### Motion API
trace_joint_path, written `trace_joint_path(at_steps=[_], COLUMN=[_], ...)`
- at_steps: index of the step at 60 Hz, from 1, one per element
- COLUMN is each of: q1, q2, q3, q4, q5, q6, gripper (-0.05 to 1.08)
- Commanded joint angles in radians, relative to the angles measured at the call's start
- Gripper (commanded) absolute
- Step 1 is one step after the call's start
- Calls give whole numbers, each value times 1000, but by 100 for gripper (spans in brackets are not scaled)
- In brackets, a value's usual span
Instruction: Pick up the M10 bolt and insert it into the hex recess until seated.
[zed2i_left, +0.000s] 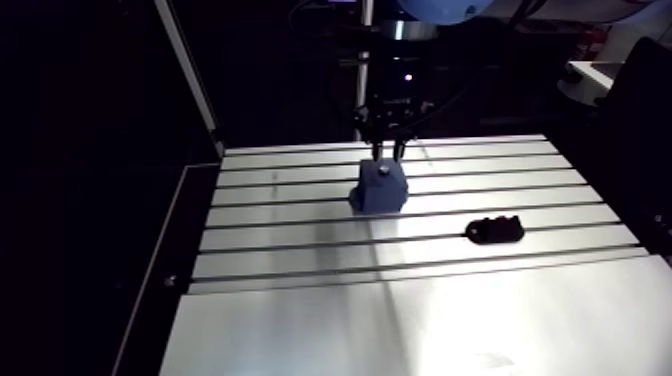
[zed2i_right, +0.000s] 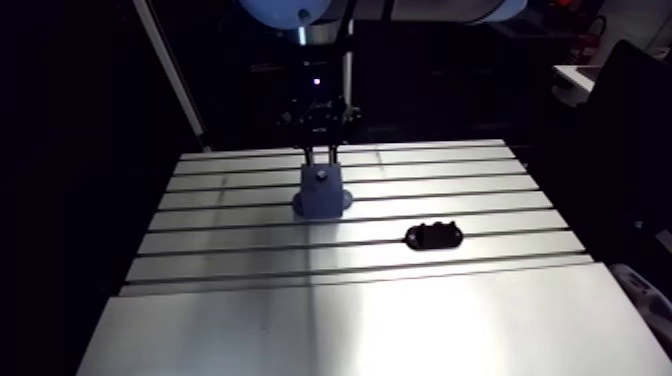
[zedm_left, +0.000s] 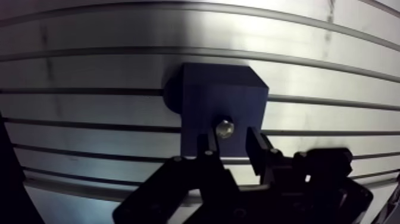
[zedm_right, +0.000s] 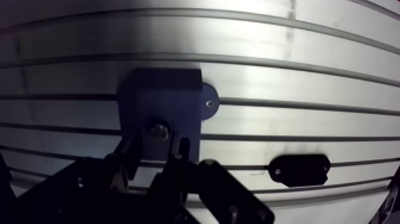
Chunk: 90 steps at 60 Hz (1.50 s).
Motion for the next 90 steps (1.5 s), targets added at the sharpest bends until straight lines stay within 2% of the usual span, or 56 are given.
trace_joint_path(at_steps=[1,28,62,90], q1=[1,-2,3,0], q2=[1,8,13,22], q3=[4,1,6,6], q4=[0,-1,1,-2], q5=[6,1,9,4], q6=[11,-4,-29,-60], gripper=[60,60,60,60])
